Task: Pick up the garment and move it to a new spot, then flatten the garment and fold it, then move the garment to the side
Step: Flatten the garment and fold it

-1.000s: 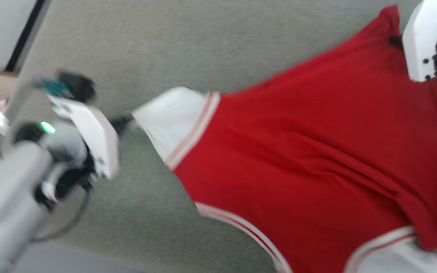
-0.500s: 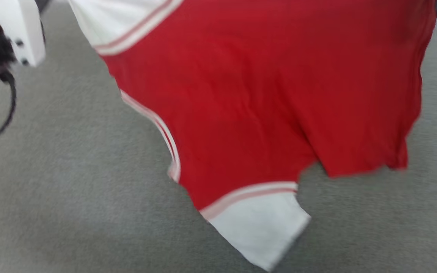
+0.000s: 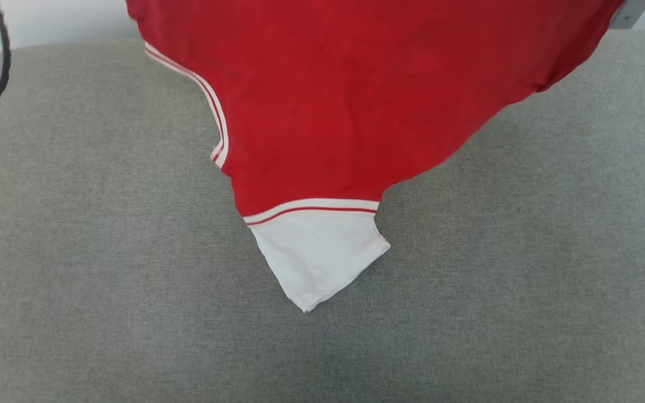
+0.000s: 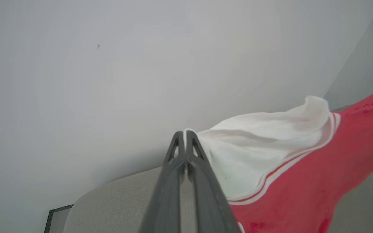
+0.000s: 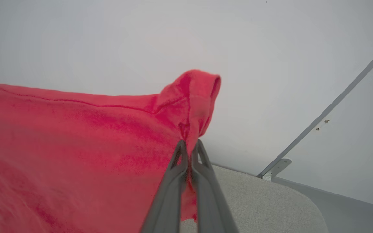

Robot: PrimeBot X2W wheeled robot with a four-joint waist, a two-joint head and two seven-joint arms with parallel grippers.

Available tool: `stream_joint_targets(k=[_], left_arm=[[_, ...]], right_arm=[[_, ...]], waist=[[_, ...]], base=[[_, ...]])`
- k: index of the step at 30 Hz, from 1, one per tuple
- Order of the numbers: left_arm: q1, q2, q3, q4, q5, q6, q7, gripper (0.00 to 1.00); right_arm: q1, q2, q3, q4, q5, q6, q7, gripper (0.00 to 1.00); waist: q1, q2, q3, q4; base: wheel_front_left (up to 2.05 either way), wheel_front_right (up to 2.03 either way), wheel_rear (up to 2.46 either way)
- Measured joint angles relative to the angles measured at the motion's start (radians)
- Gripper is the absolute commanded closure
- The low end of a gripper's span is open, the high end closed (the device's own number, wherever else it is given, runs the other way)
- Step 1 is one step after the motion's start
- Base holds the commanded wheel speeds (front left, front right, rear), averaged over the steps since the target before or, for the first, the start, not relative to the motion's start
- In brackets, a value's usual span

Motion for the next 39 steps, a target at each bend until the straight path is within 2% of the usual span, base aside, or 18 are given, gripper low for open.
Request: stream_joint_targets(k=[4, 12, 18, 23, 25, 27, 31, 34, 39], left_arm=[[-0.051, -0.049, 0.0, 0.073, 0.023, -0.017, -0.067, 1.0], [-0.216, -0.135, 0.003, 0.269, 0.123, -0.038, -0.28, 1.0], [-0.366, -0.171, 0.002, 0.401, 0.216, -0.046, -0.505, 1.0], [-0.482, -0.19, 0.02, 0.468, 0.277, -0.036, -0.771, 1.0], [-0.501, -0.199, 0.019, 0.48, 0.303, -0.049, -0.836, 1.0], [-0.5, -0.214, 0.03, 0.497, 0.309, -0.053, -0.852, 1.0], [-0.424, -0.236, 0.007, 0.583, 0.312, -0.097, -0.854, 1.0], [-0.363, -0.249, -0.02, 0.656, 0.303, -0.132, -0.799, 1.0], [-0.261, -0.28, -0.079, 0.723, 0.267, -0.174, -0.611, 1.0]], right_arm=[[-0.038, 0.052, -0.032, 0.049, -0.076, 0.0, -0.053, 1.0], [-0.187, 0.163, -0.08, 0.248, -0.26, -0.002, -0.272, 1.0], [-0.301, 0.218, -0.16, 0.397, -0.426, -0.002, -0.542, 1.0], [-0.387, 0.252, -0.236, 0.454, -0.595, -0.002, -0.797, 1.0], [-0.41, 0.255, -0.244, 0.471, -0.676, -0.002, -0.873, 1.0], [-0.418, 0.266, -0.262, 0.505, -0.725, -0.002, -0.908, 1.0], [-0.396, 0.291, -0.283, 0.602, -0.767, -0.002, -0.902, 1.0], [-0.361, 0.299, -0.271, 0.668, -0.781, -0.002, -0.89, 1.0], [-0.291, 0.304, -0.266, 0.763, -0.736, -0.002, -0.857, 1.0]], waist=[[0.0, 0.0, 0.021, -0.007], [0.0001, -0.0001, 0.109, -0.023], [0.0, 0.0, 0.178, -0.032], [0.0, -0.0001, 0.225, -0.034], [0.0001, -0.0001, 0.242, -0.031], [0.0, 0.0, 0.258, -0.026], [0.0, -0.0001, 0.271, -0.006], [0.0, -0.0001, 0.269, 0.007], [0.0, -0.0001, 0.243, 0.02]], base=[[0.0, 0.0, 0.0], [0.0, 0.0, 0.0], [0.0, 0.0, 0.0], [0.0, 0.0, 0.0], [0.0, 0.0, 0.0], [0.0, 0.0, 0.0], [0.0, 0.0, 0.0], [0.0, 0.0, 0.0], [0.0, 0.0, 0.0]])
